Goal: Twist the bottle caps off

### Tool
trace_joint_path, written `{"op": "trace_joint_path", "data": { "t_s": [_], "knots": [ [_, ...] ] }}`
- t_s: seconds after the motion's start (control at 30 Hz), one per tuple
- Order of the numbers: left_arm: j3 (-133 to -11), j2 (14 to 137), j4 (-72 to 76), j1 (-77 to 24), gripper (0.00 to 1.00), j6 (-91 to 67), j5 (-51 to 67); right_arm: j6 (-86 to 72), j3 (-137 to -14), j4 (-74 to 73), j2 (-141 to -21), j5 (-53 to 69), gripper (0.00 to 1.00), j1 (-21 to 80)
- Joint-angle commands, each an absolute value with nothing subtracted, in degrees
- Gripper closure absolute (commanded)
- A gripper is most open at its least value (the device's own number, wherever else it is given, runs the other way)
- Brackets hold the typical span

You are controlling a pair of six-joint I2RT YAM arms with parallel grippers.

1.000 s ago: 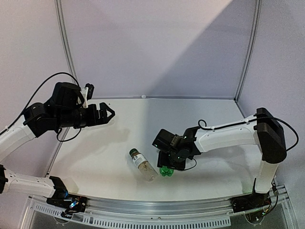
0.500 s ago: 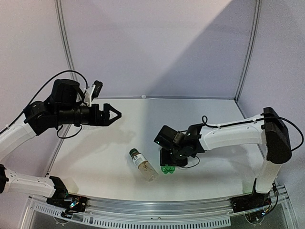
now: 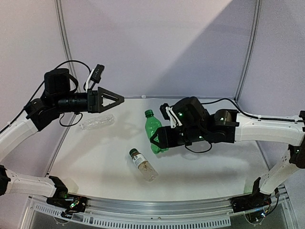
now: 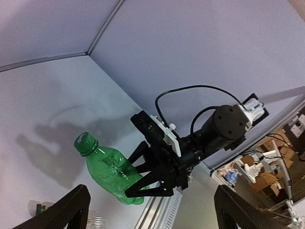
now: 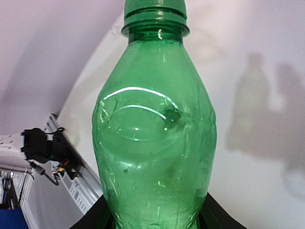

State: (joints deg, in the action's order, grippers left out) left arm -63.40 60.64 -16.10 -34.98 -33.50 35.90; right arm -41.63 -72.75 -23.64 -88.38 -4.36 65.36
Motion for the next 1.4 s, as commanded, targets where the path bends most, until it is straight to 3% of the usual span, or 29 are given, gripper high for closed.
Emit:
{"op": "trace_joint_path", "data": {
  "t_s": [0.0,0.17,0.5,0.73,1.1,1.37],
  "knots": [
    [-65.6,64.5,-2.9,-32.6,0.09,-41.9,49.8,-32.8,-72.3,-17.1,-83.2,-1.8,0.64,65.7],
    [-70.0,70.0,6.2,-31.6,0.13,-47.5,53.8,-27.2,-74.2,-16.9,-81.4,-1.7,0.74,65.8],
    [-83.5,83.6,3.4,-31.3,0.22,-48.2,55.6,-21.9,-74.7,-13.8,-77.3,2.5,0.88,63.0],
    [-81.1,84.6,7.0,-31.5,0.31,-48.8,56.0,-19.8,-72.3,-11.6,-75.7,6.9,0.97,61.5],
    [-83.0,85.7,8.1,-31.5,0.37,-47.3,62.0,-22.0,-73.3,-8.5,-79.3,5.6,1.00,61.4],
    [-83.5,86.3,3.9,-31.5,0.47,-44.6,60.5,-23.4,-74.6,-9.5,-81.5,6.5,1.00,61.4]
  ]
}}
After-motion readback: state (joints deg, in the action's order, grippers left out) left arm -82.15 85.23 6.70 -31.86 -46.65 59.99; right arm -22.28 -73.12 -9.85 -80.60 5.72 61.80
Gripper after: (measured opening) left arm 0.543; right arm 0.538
